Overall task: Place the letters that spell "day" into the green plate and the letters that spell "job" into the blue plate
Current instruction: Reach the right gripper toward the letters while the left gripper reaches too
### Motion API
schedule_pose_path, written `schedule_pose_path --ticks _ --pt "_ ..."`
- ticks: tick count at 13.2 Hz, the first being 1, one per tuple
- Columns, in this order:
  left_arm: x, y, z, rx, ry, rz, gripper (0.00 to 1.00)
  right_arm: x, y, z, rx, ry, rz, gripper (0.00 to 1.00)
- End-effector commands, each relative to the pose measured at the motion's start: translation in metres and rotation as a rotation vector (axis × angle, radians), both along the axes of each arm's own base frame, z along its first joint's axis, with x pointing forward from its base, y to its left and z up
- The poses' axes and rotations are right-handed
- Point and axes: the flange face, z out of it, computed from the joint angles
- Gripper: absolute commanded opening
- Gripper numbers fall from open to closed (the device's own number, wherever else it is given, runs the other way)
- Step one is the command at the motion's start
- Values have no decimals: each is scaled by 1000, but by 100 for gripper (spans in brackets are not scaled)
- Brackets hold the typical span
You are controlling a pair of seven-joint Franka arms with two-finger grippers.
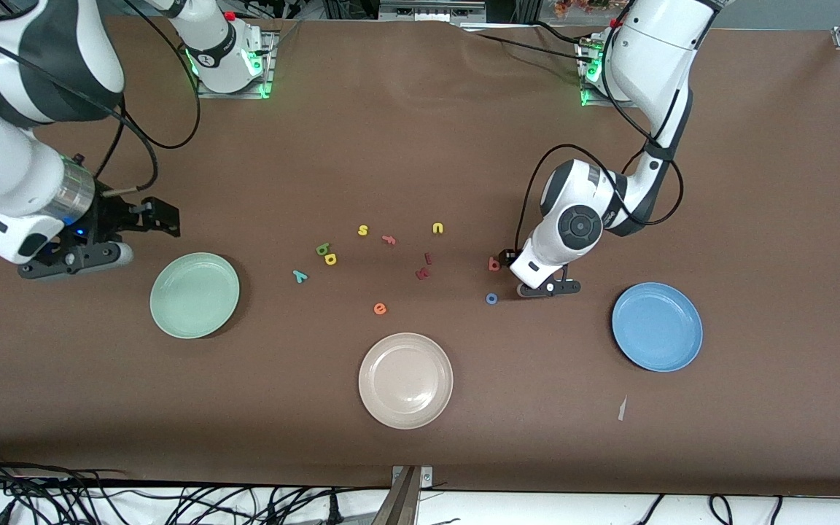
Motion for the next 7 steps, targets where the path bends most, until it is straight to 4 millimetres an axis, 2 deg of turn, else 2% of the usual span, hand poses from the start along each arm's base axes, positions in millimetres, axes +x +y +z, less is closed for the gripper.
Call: schedule_pose_path --ticks 1,2,4,5,7 --pt "-14 -3 -1 -11 -14 -18 82 12 27 -23 39 -38 45 100" --pt "-14 -3 -2 -12 -20 -18 76 16 33 -42 40 -22 45 100" --pt "-12 -6 -6 -12 -20 -21 72 25 35 -79 42 -48 42 100" --pt "-11 -6 -5 -13 -23 -18 71 25 37 -97 43 -68 43 100" --pt "-10 -5 -5 -12 -24 -15 61 14 47 -132 55 -105 54 100"
